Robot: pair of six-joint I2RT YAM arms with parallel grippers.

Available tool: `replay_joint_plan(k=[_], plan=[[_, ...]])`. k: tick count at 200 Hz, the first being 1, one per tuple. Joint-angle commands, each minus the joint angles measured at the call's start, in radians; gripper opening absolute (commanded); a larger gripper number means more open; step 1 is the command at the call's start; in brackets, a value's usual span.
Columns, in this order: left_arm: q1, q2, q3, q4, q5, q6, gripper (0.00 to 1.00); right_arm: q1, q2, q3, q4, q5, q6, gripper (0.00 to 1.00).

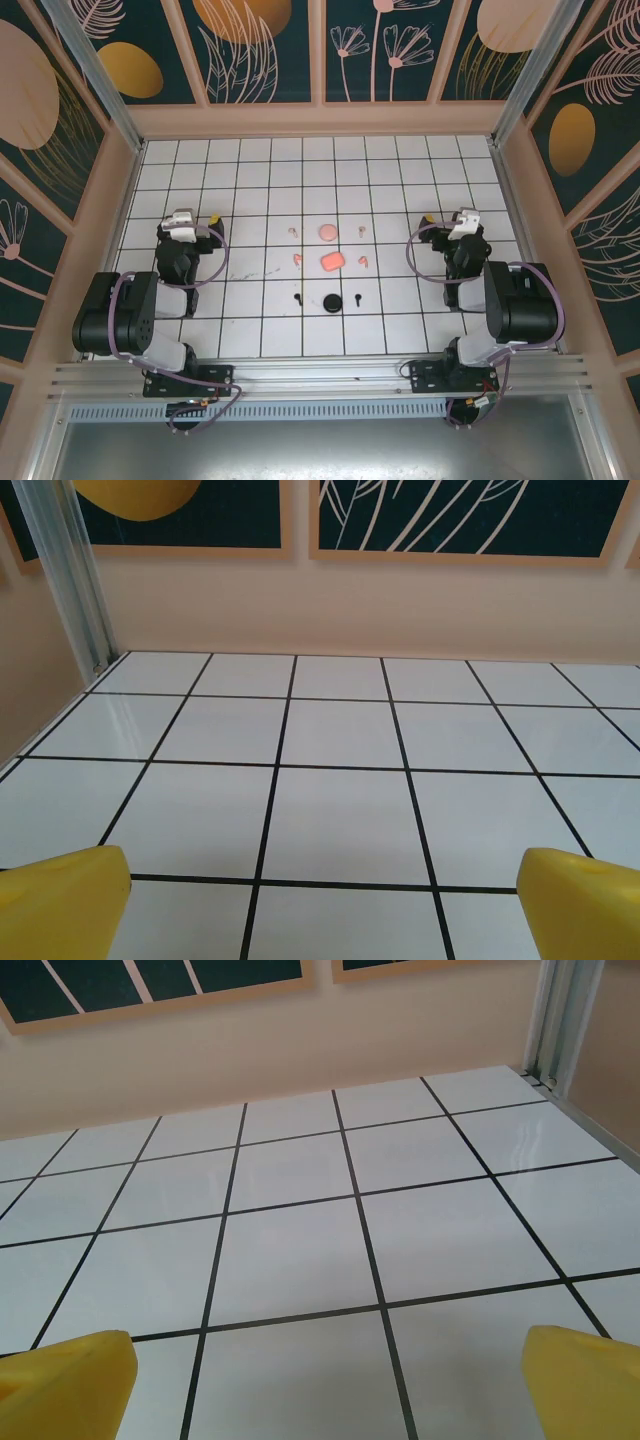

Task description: Insert the wireless bluetooth earbuds into the charging case

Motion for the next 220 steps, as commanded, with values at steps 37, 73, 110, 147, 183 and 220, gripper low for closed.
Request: replay_joint_plan(k=[37, 73, 110, 147, 183, 220], plan=[[0.005, -0.001, 0.022, -0.004, -0.062, -0.032, 0.98, -0.007, 0.003, 0.017, 0.018, -0.023, 0.0, 0.99], [0.005, 0.001, 0.023, -0.006, -0.062, -0.033, 0.99, -0.007, 0.003, 0.018, 0.017, -0.023, 0.0, 0.99], [0.006, 0.004, 0.035, -0.023, -0.062, -0.033, 0.99, -0.01, 0.005, 0.019, 0.013, -0.028, 0.003, 0.99], [0.005, -0.001, 0.026, -0.013, -0.06, -0.033, 0.98, -0.016, 0.002, 0.018, 0.016, -0.038, 0.006, 0.99], [0.004, -0.112, 0.155, -0.336, -0.12, -0.06, 0.94, 0.02, -0.171, 0.089, -0.254, 0.203, 0.065, 0.98], [0.004, -0.169, 0.286, -0.597, -0.083, -0.166, 0.99, 0.018, -0.321, 0.285, -0.73, 0.176, 0.336, 0.99]])
